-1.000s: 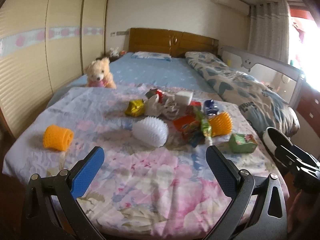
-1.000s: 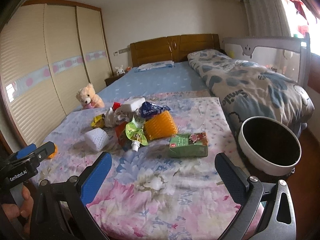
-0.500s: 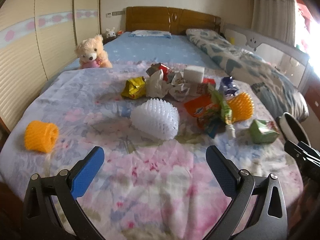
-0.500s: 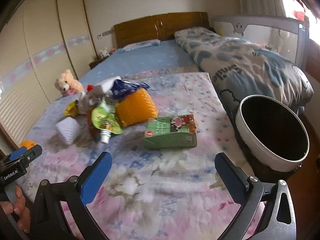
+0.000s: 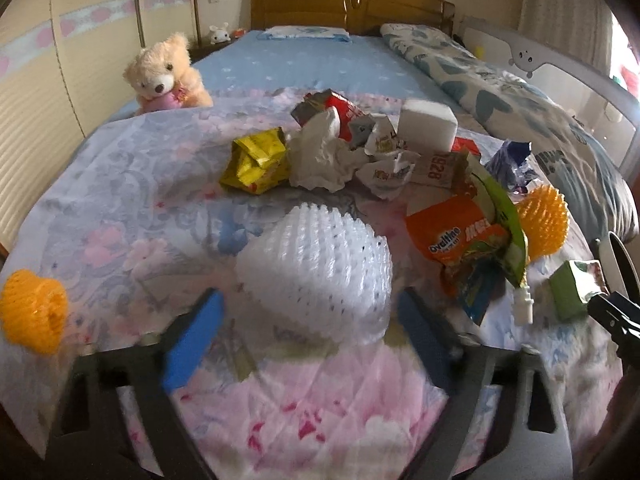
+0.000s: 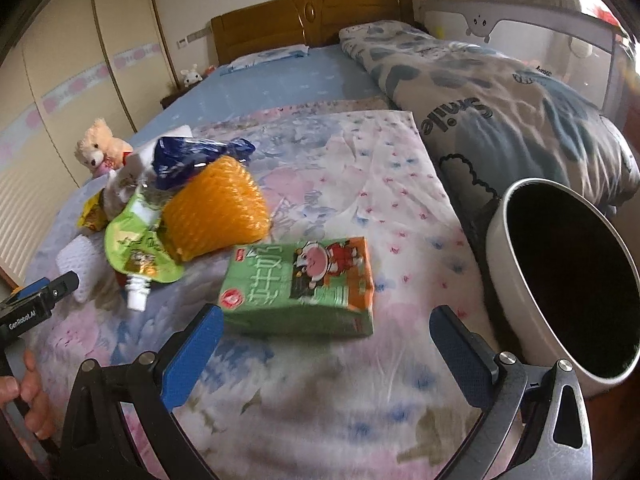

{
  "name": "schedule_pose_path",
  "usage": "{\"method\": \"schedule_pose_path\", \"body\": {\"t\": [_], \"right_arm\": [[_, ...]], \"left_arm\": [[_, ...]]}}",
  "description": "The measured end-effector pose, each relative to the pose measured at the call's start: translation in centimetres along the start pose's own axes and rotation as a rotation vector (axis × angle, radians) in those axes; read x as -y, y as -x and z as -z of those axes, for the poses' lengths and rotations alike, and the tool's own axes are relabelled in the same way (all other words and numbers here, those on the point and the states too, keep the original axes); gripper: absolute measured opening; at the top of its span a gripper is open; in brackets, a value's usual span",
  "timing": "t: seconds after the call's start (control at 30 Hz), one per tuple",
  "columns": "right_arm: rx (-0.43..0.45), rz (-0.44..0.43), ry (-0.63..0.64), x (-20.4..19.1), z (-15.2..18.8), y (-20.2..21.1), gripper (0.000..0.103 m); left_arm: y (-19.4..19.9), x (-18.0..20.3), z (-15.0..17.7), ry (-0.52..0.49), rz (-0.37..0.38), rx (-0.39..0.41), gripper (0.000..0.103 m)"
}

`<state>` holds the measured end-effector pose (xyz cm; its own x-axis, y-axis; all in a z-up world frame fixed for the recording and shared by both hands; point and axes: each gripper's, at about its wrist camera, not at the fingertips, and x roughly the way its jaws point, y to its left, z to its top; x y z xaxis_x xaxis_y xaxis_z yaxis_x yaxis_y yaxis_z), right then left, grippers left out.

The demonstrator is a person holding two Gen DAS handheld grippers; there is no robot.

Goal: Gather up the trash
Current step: 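Grasp the white mesh sleeve with the left tool while the right tool grasps the green milk carton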

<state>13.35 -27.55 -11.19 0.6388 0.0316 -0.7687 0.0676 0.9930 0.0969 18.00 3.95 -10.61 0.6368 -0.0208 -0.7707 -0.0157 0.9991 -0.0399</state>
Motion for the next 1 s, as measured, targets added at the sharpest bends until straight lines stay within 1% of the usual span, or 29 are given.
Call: {"method": "schedule_pose_path", "body": {"t": [0.03, 0.07, 0.13, 0.23, 0.3, 0.37, 0.43, 0.47, 0.53, 0.57, 0.6, 0.63, 0.67, 0.7, 0.73, 0.77, 0.8, 0.83, 0.87, 0.9, 0.93, 1.0], "right_arm": [[-0.01, -0.006, 0.005, -0.1, -0.2, -0.4, 0.103], [-0.013, -0.011, 0.008, -0.1, -0.3, -0.7, 0.103], [-0.014, -0.032, 0.01, -0.3, -0.4, -1.0, 0.103], [-0.019, -0.034, 0.009, -0.4, -0.7, -1.2, 0.103], [-0.025, -0.055, 0.003, -0.3, -0.8, -1.2, 0.103], [-0.035, -0.075, 0.003, -0.3, -0.8, -1.3, 0.103], [-0.056, -0.093, 0.004, -0.3, -0.6, -1.6, 0.101], [-0.061, -0.107, -0.002, -0.2, -0.4, -1.6, 0.097], [-0.068, -0.135, -0.018, 0.0, 0.0, -1.4, 0.068], [-0.072, -0.142, -0.019, 0.0, 0.3, -1.1, 0.063], [-0.073, -0.151, -0.015, -0.1, 0.6, -0.8, 0.053], [-0.08, -0.179, -0.011, -0.2, 0.8, -0.4, 0.042], [-0.089, -0.203, -0.012, -0.2, 1.0, -0.3, 0.04], [-0.108, -0.252, -0.016, -0.3, 1.4, 0.0, 0.04], [-0.121, -0.283, -0.018, -0.4, 1.5, 0.3, 0.041], [-0.12, -0.295, -0.017, -0.4, 1.6, 0.5, 0.041], [-0.109, -0.289, -0.006, -0.4, 1.7, 0.9, 0.047], [-0.094, -0.267, 0.012, -0.4, 1.6, 1.2, 0.063], [-0.074, -0.238, 0.037, -0.5, 1.5, 1.4, 0.073], [-0.048, -0.208, 0.063, -0.4, 1.2, 1.5, 0.089], [-0.023, -0.188, 0.086, -0.3, 0.8, 1.5, 0.092], [-0.016, -0.192, 0.125, -0.1, 0.0, 0.9, 0.092]], "left_arm": [[-0.4, 0.0, -0.1, 0.004, 0.018, -0.014, 0.069], [-0.7, 0.1, -0.1, 0.008, 0.03, -0.023, 0.058], [-1.0, 0.1, 0.0, 0.016, 0.044, -0.028, 0.053], [-0.5, 0.2, 0.2, 0.015, 0.059, -0.014, 0.038], [0.0, 0.2, 0.2, 0.021, 0.094, -0.009, 0.016], [0.4, 0.3, 0.4, 0.025, 0.124, -0.008, 0.011], [1.0, 0.6, 0.7, 0.018, 0.137, -0.005, 0.01], [1.4, 0.8, 0.9, 0.012, 0.142, 0.0, 0.01], [2.0, 1.3, 1.3, -0.001, 0.148, 0.006, 0.01], [2.3, 1.6, 1.5, -0.007, 0.153, 0.007, 0.01], [2.6, 1.8, 1.6, -0.009, 0.161, 0.008, 0.01], [2.8, 2.0, 1.8, -0.013, 0.173, 0.007, 0.01], [3.0, 2.2, 1.9, -0.016, 0.18, 0.008, 0.01], [3.2, 2.3, 2.0, -0.021, 0.186, 0.009, 0.01], [3.5, 2.6, 2.1, -0.025, 0.194, 0.01, 0.01], [3.8, 2.8, 2.2, -0.03, 0.201, 0.012, 0.01], [4.0, 2.9, 2.2, -0.034, 0.206, 0.014, 0.01], [4.2, 3.1, 2.3, -0.036, 0.211, 0.014, 0.01], [4.4, 3.3, 2.3, -0.038, 0.219, 0.011, 0.01], [4.7, 3.5, 2.5, -0.042, 0.228, 0.01, 0.01], [4.9, 3.8, 2.5, -0.047, 0.232, 0.009, 0.01], [5.4, 4.4, 2.8, -0.061, 0.241, 0.011, 0.01]]}}
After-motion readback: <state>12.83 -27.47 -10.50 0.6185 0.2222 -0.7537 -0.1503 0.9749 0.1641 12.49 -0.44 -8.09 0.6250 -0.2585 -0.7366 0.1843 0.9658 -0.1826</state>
